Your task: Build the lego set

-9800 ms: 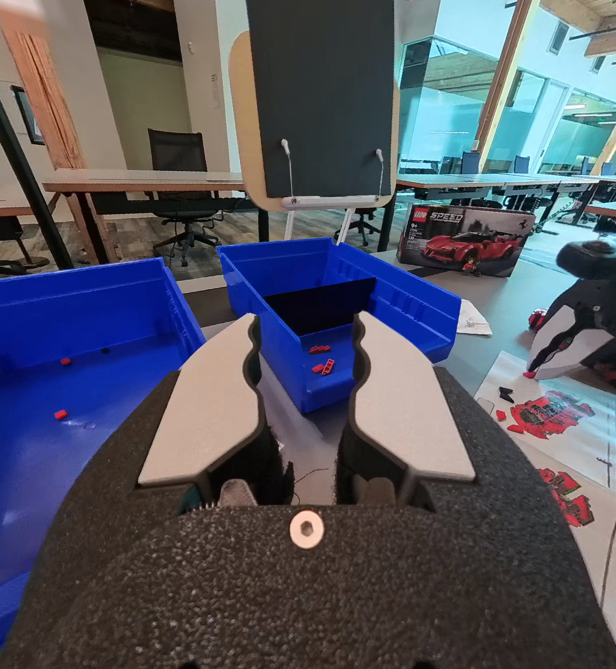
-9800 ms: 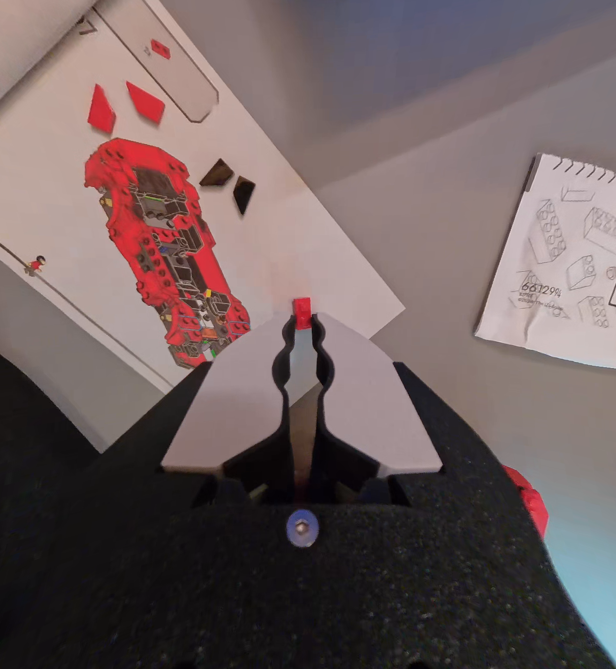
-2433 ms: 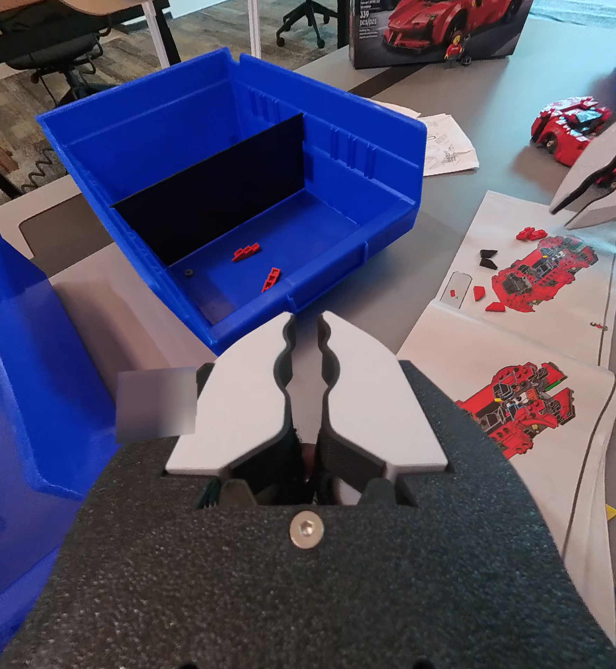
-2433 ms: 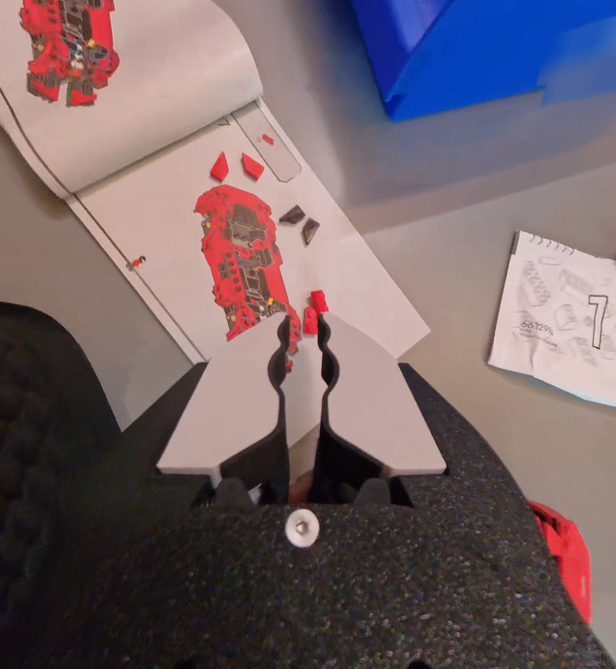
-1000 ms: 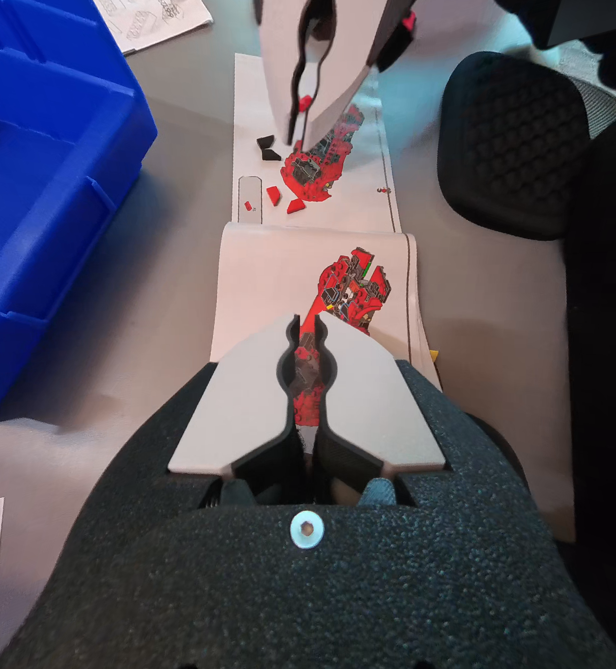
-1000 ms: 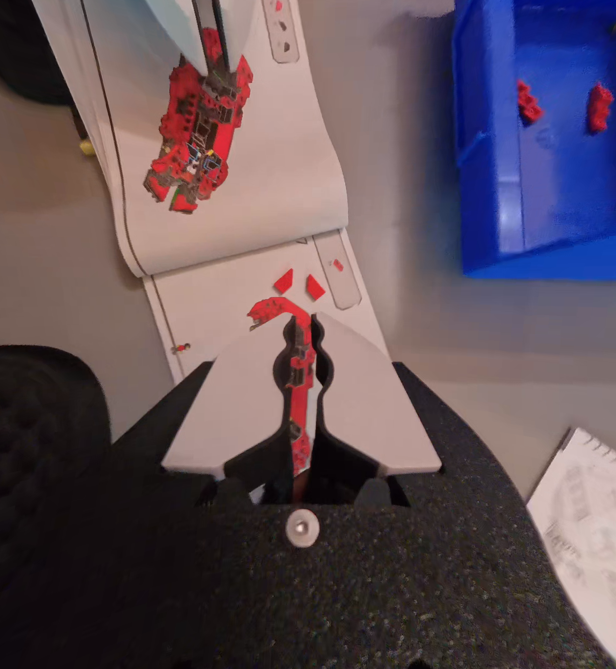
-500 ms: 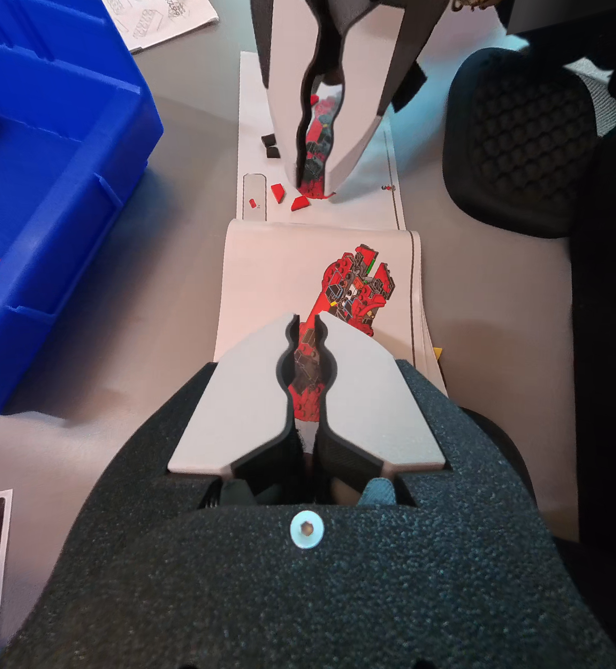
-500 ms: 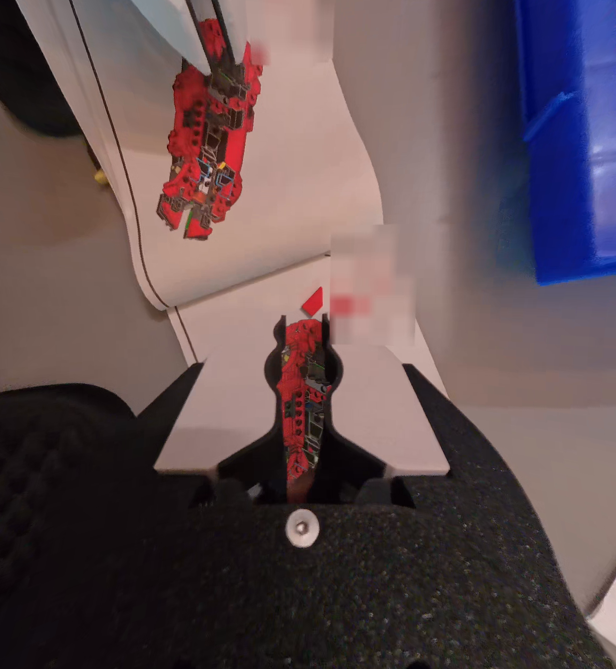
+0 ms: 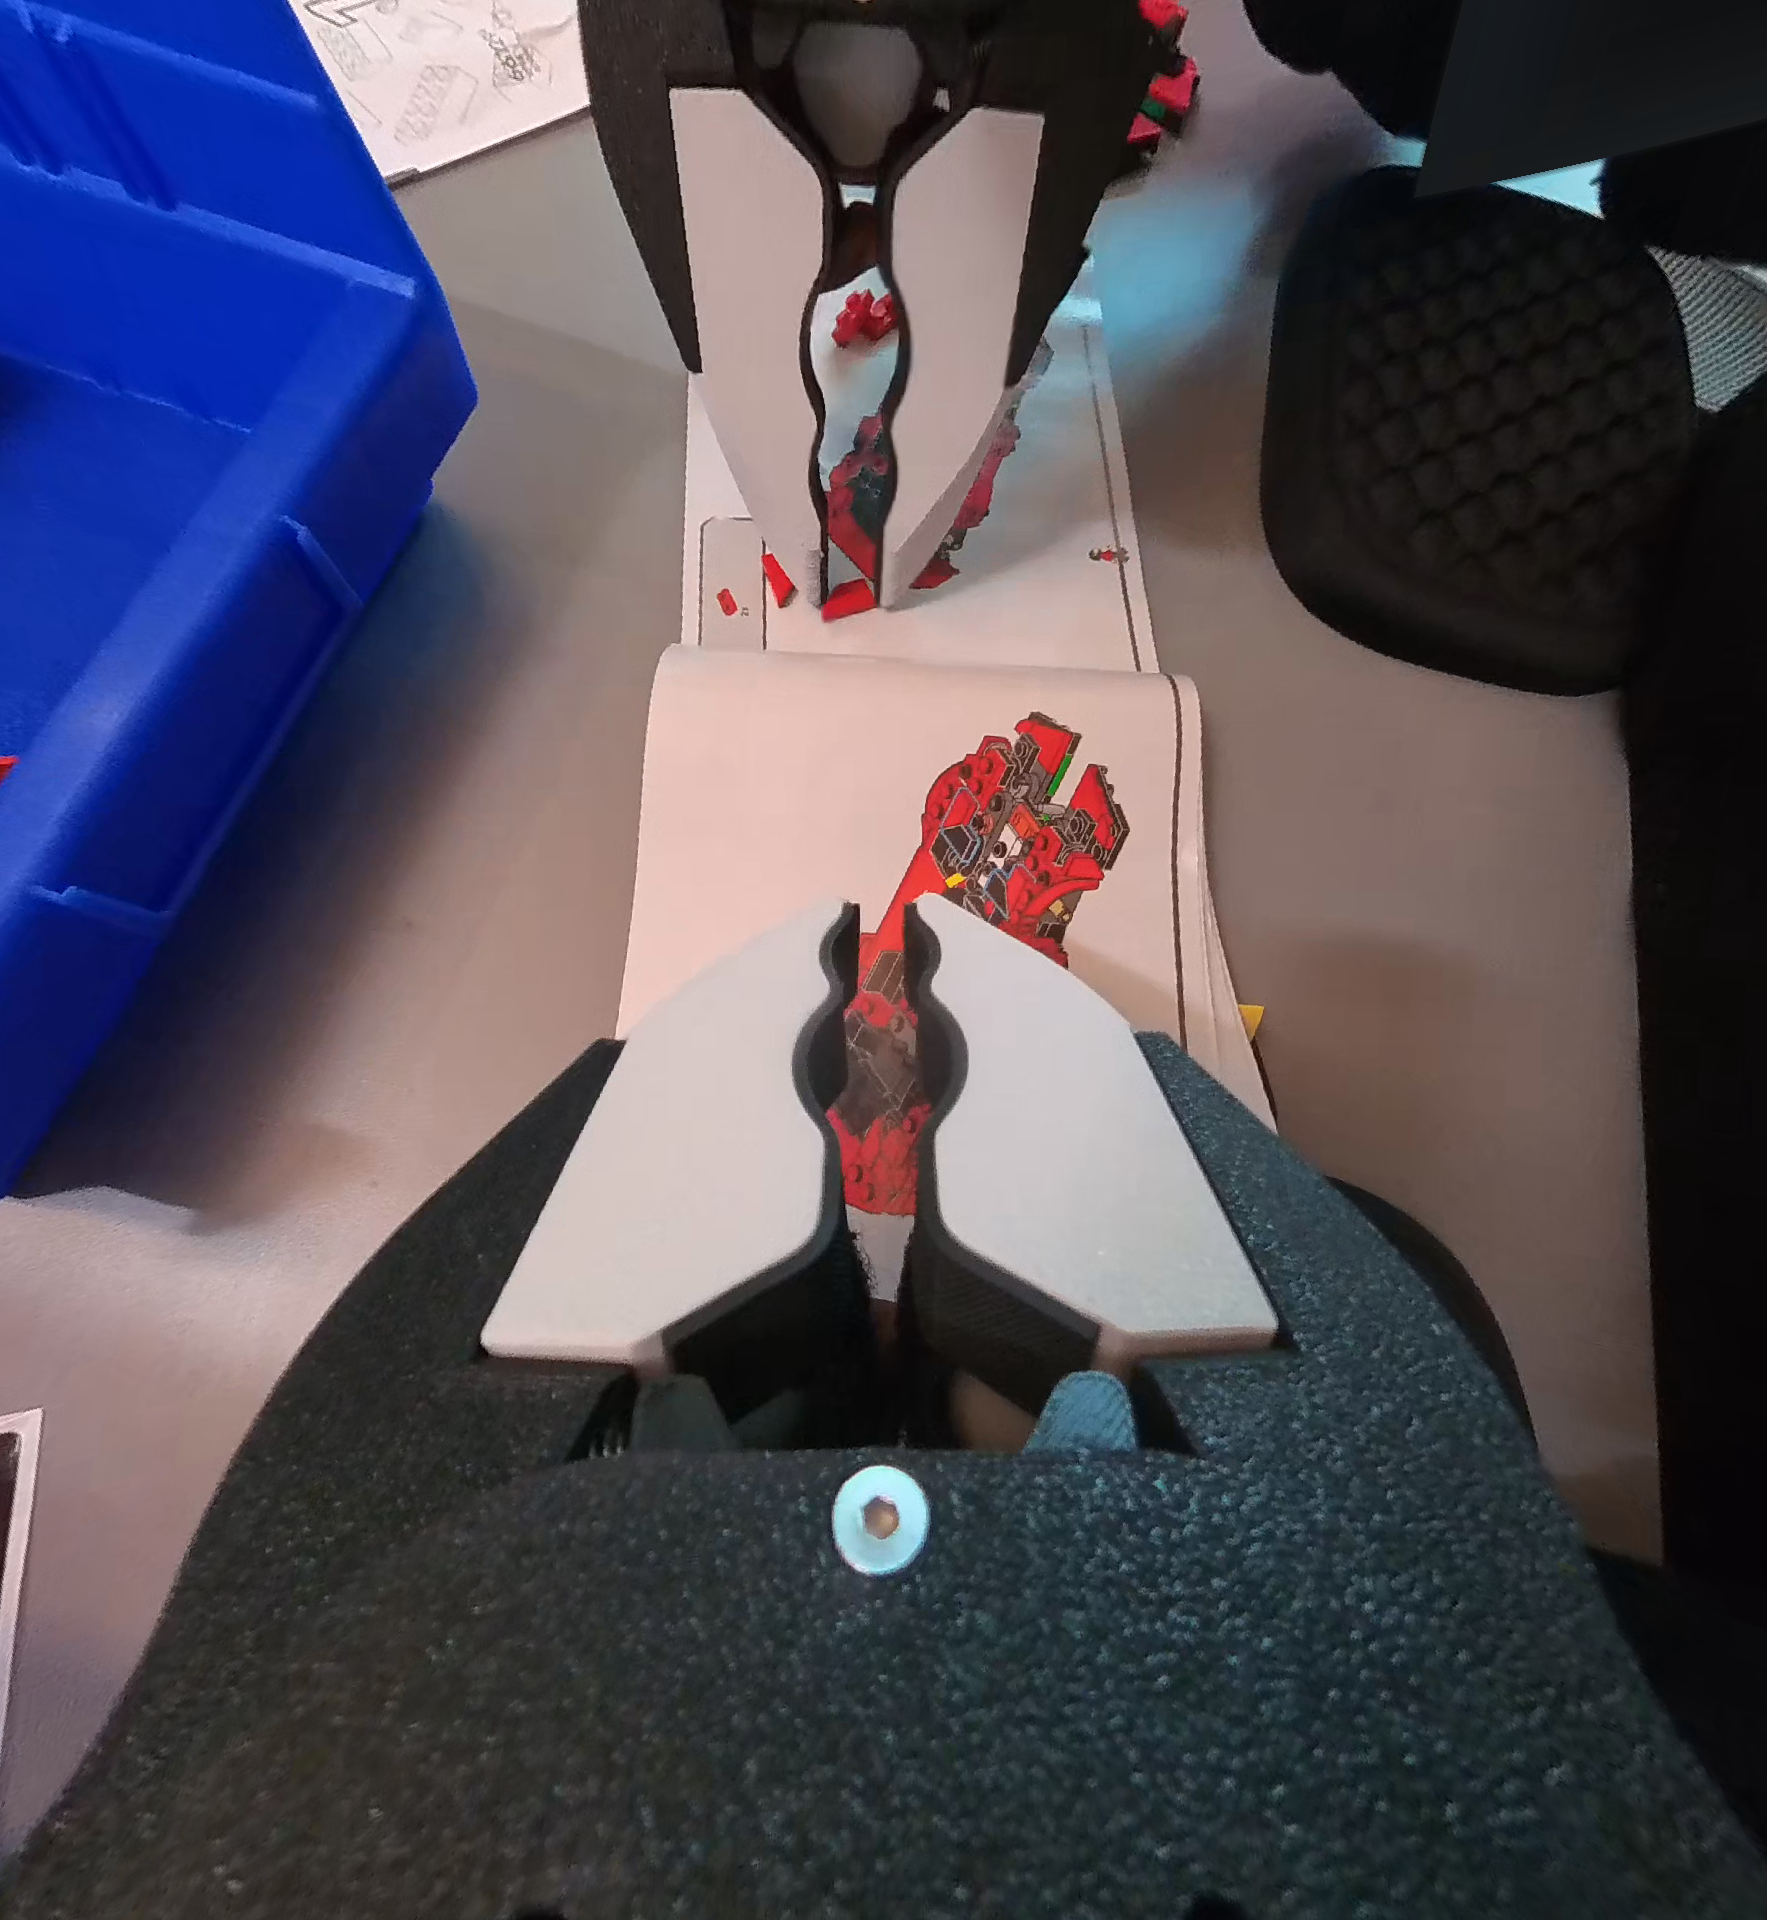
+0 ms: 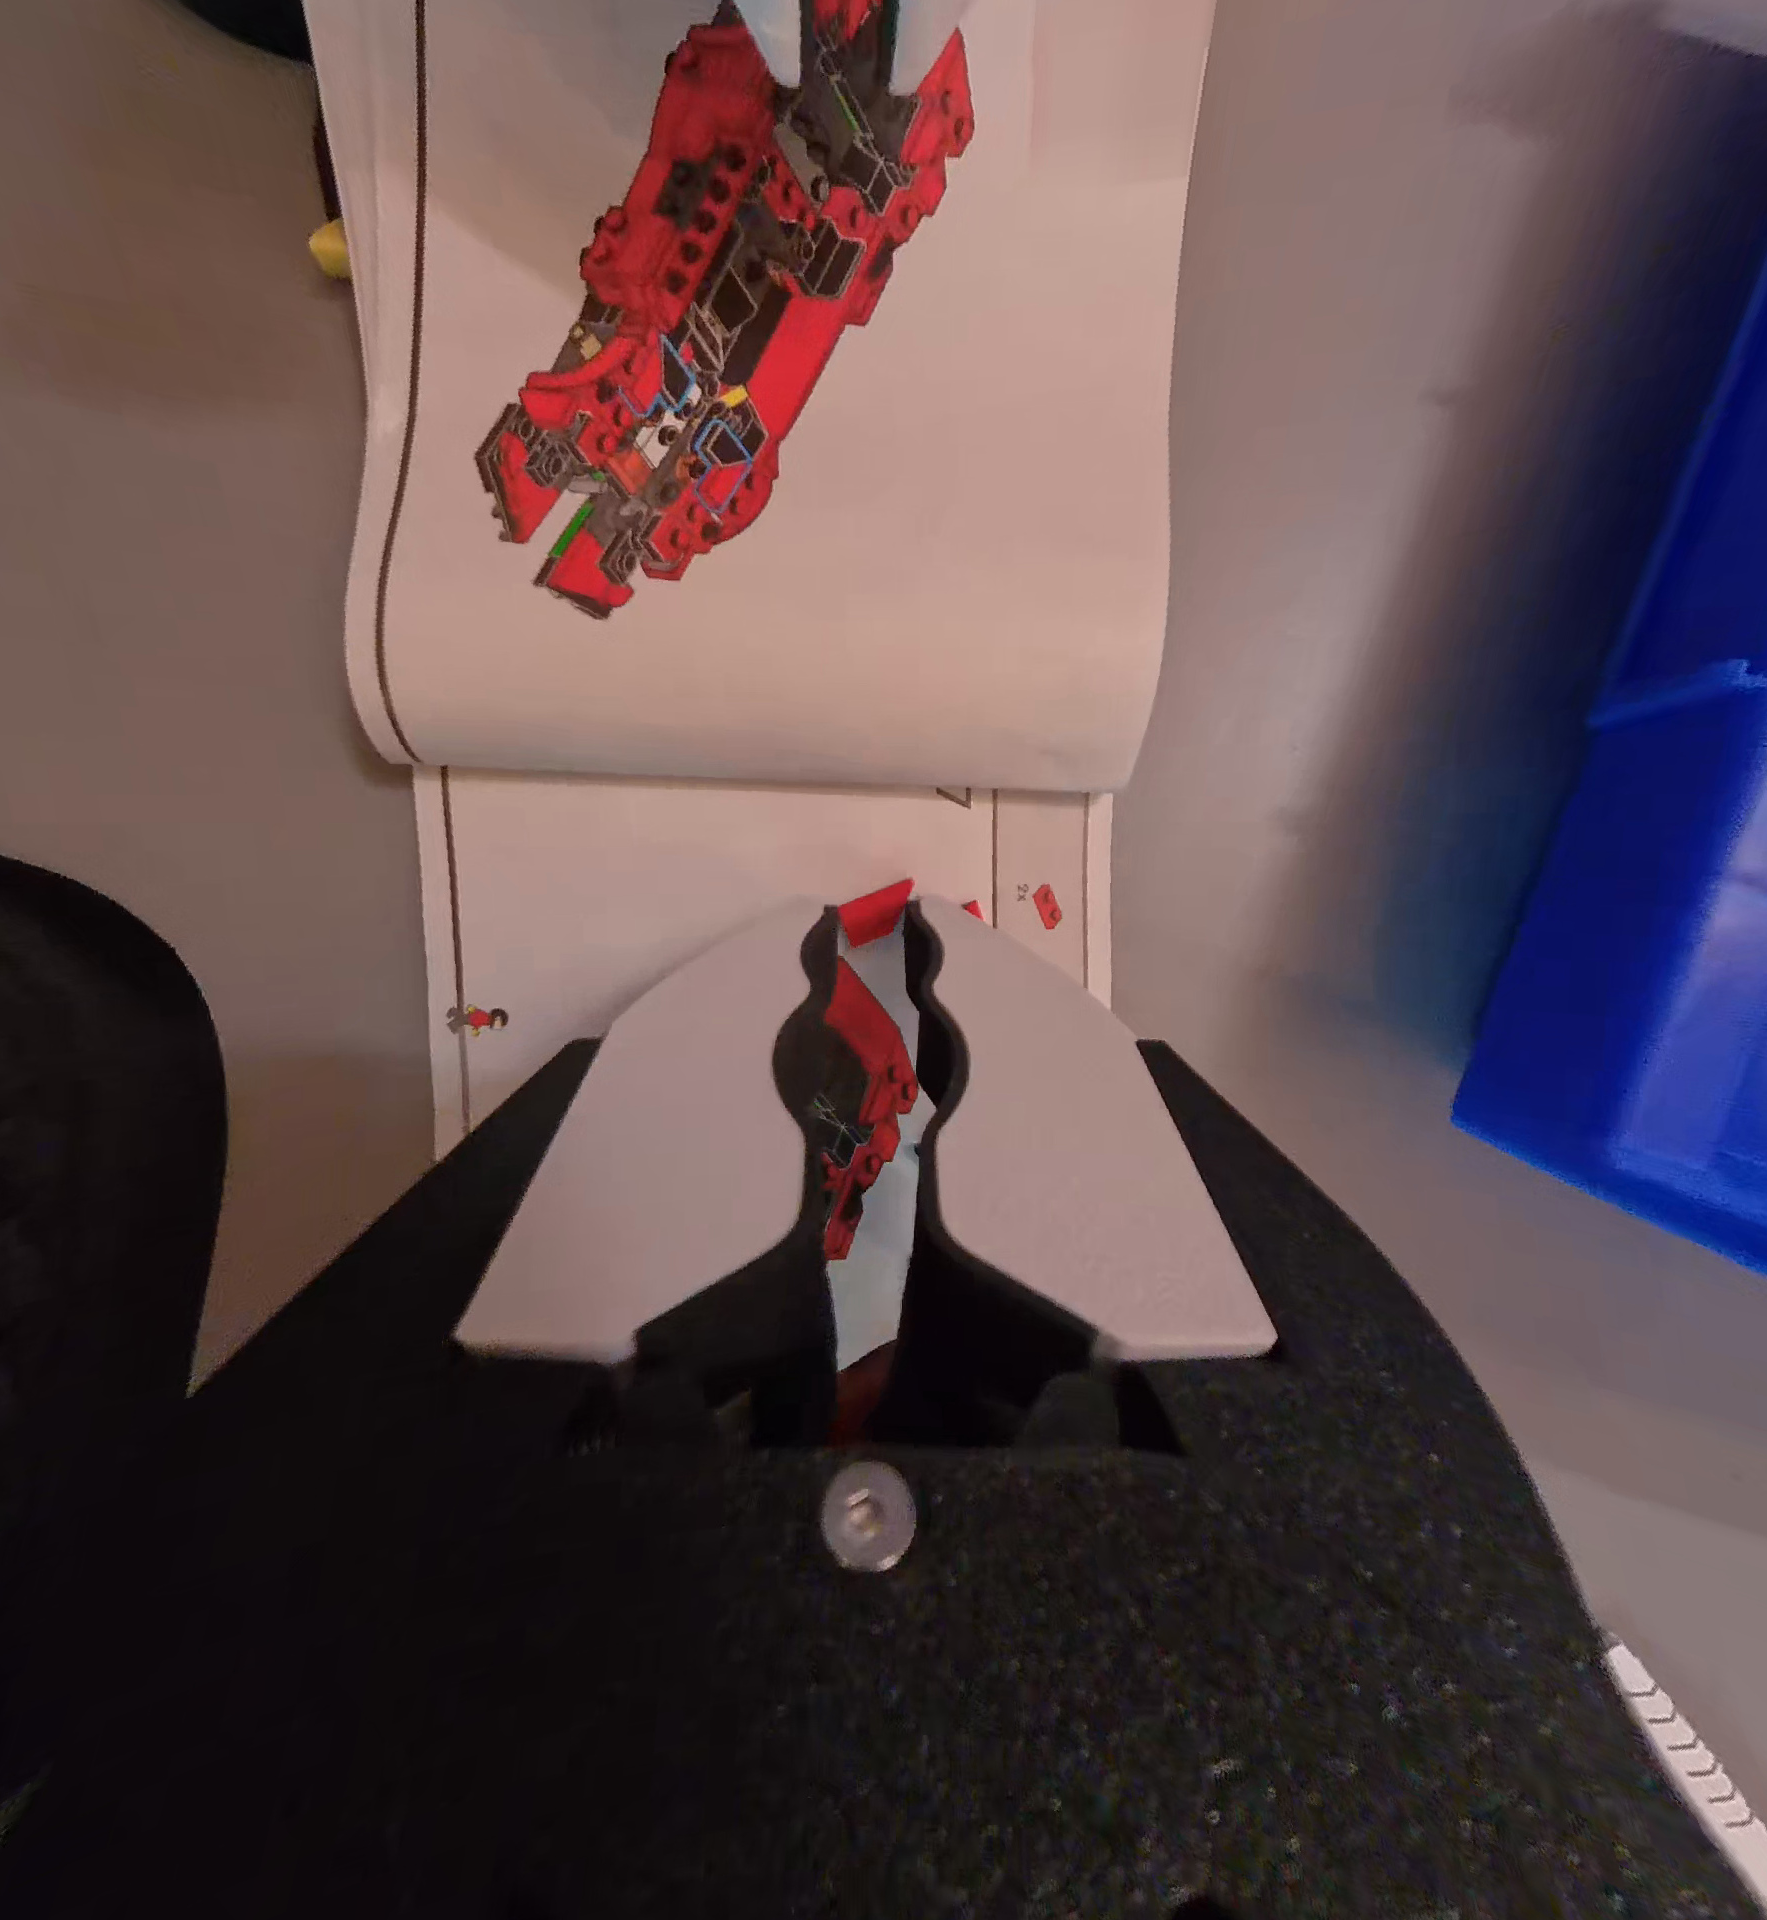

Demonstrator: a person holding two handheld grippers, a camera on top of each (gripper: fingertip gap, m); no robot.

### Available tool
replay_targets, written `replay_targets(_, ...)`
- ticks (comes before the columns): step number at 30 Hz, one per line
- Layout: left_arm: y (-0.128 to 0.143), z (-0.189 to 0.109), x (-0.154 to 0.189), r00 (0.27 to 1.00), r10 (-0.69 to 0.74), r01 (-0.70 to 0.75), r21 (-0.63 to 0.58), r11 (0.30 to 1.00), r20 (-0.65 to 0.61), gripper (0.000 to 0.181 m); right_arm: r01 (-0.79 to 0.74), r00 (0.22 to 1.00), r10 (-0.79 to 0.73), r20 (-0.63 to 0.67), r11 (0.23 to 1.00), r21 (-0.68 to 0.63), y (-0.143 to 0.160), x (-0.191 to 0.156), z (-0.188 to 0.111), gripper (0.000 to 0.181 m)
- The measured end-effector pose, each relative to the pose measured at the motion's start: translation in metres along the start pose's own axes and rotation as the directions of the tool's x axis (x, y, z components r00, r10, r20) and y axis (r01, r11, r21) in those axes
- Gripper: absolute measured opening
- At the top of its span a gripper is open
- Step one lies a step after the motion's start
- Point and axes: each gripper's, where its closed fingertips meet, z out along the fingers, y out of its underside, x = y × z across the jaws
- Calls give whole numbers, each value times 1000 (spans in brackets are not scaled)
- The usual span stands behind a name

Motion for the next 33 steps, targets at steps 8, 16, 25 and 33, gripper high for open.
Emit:
replay_targets(8,-1,-1,-2,1000,-2,2,9,1000,10,7,-55,997,59,-41,995,79,-3,-2,-5,11)
replay_targets(16,-4,-2,-4,1000,-5,5,24,1000,22,7,-124,982,150,-115,971,203,-9,-17,-36,11)
replay_targets(25,-3,-1,-3,1000,-2,2,16,1000,19,7,-163,971,198,-131,957,238,-6,-42,-53,11)
replay_targets(33,-7,-6,-12,990,-105,106,-15,994,92,7,-355,823,398,-405,917,181,82,-57,-134,11)
